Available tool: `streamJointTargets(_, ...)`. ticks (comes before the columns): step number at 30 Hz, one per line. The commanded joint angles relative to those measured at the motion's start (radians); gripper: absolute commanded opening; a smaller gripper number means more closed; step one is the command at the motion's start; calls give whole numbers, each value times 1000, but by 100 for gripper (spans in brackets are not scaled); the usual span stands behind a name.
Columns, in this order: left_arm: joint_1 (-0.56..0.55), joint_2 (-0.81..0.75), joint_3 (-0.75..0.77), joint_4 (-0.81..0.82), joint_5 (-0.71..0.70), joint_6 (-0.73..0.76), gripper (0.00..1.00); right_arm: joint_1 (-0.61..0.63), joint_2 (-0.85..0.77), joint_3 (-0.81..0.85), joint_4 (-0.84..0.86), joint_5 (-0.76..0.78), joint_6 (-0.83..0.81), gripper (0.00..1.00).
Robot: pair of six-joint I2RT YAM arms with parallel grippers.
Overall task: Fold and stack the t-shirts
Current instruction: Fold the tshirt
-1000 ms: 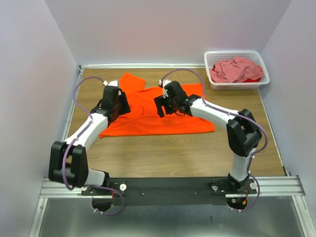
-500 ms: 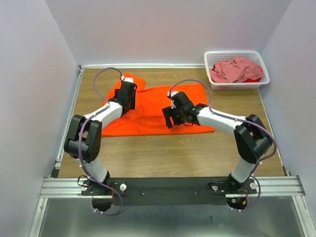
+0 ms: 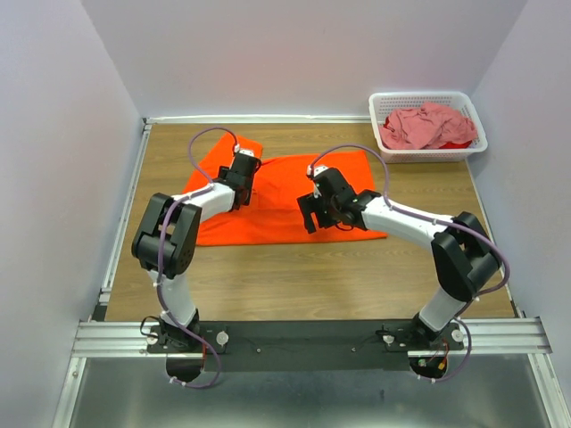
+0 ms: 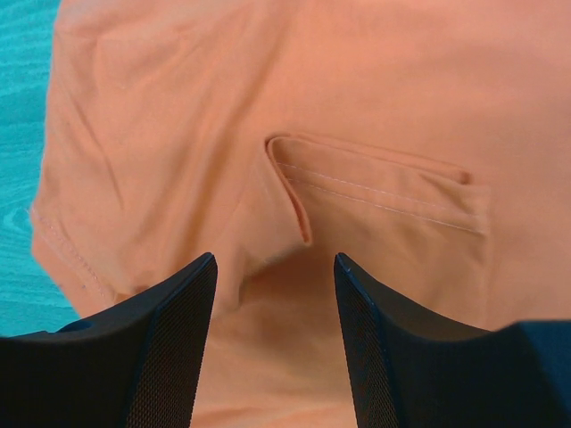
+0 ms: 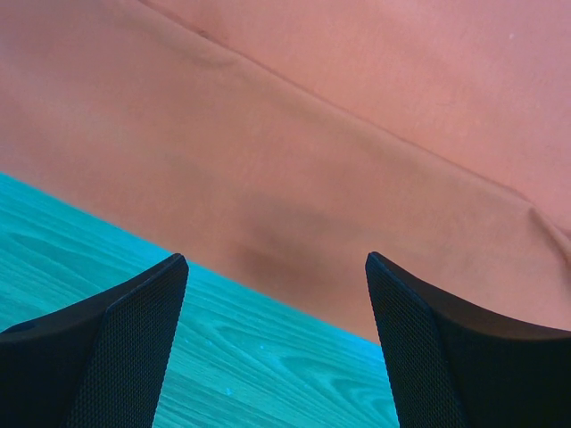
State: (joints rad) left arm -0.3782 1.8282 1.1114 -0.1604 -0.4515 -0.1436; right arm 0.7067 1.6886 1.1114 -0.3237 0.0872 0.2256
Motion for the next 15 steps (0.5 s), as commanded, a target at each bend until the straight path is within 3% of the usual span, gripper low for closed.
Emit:
streamJointTargets(1, 5, 49, 42, 1, -101, 9, 63, -7, -55, -21, -3, 34, -8, 88)
streamJointTargets(15, 94, 120, 128, -33, -205, 24, 62, -24, -92, -56, -18, 49, -26, 88)
